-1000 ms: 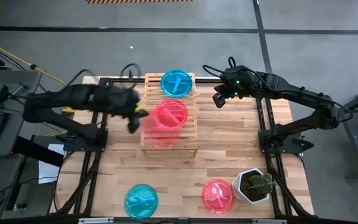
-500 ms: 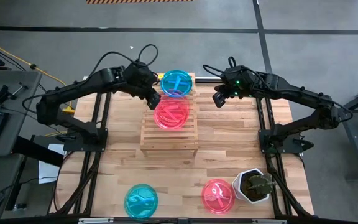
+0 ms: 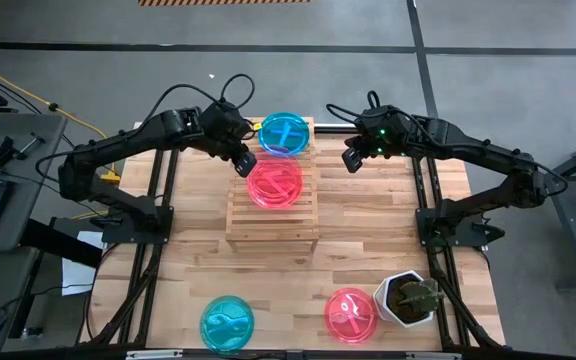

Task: Place and stack plates onto a shelf
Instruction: Stack the pink plate on top of the pink plate on the shelf, then stack the blue plate on top of the blue plate on the shelf

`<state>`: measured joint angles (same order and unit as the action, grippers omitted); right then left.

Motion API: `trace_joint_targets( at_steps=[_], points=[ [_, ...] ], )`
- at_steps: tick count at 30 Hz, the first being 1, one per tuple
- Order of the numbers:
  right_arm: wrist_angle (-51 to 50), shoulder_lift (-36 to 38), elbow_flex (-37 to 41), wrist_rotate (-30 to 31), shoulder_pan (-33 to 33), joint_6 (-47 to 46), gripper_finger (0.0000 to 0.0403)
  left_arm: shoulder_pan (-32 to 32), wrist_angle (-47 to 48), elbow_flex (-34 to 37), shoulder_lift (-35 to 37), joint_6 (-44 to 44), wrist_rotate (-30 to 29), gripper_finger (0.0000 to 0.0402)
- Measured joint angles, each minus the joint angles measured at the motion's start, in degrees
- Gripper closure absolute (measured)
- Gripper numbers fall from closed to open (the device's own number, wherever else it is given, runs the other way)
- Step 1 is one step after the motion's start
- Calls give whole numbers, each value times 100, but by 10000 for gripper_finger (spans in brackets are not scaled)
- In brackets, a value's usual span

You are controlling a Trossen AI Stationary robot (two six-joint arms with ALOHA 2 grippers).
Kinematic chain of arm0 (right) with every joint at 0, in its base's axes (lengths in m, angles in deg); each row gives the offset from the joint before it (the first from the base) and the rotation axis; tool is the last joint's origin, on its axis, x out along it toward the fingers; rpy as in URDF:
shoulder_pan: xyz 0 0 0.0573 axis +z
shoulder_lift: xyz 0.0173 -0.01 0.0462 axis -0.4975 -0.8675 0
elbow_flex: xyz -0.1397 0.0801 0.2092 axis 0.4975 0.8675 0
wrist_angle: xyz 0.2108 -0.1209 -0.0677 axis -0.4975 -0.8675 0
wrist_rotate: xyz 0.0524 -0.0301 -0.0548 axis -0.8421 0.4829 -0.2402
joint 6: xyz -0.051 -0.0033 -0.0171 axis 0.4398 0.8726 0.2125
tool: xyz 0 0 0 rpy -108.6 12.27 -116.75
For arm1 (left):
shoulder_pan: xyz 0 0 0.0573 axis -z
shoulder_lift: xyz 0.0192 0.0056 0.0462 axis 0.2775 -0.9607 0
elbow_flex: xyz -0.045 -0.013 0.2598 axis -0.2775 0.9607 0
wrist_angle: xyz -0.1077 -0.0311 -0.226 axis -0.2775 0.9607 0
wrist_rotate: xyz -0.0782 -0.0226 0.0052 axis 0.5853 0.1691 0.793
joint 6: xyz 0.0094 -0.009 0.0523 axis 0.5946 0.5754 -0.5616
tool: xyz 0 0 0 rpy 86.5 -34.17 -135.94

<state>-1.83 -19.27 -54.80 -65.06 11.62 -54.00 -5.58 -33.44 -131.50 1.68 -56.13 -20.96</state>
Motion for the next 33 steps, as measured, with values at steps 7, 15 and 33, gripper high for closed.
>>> trace_joint_targets(
  at_steps=[7, 15, 33],
  points=[
    [1, 0, 0, 0, 0, -2, 402, 97, -37, 0, 0, -86, 0, 350],
    [2, 0, 0, 227, 0, -153, 402, 356, -354, 2, 0, -174, -55, 278],
    [0, 0, 0, -154, 0, -15, 402, 1323, -5295, 2797, 2683, 179, -779, 252]
  ],
)
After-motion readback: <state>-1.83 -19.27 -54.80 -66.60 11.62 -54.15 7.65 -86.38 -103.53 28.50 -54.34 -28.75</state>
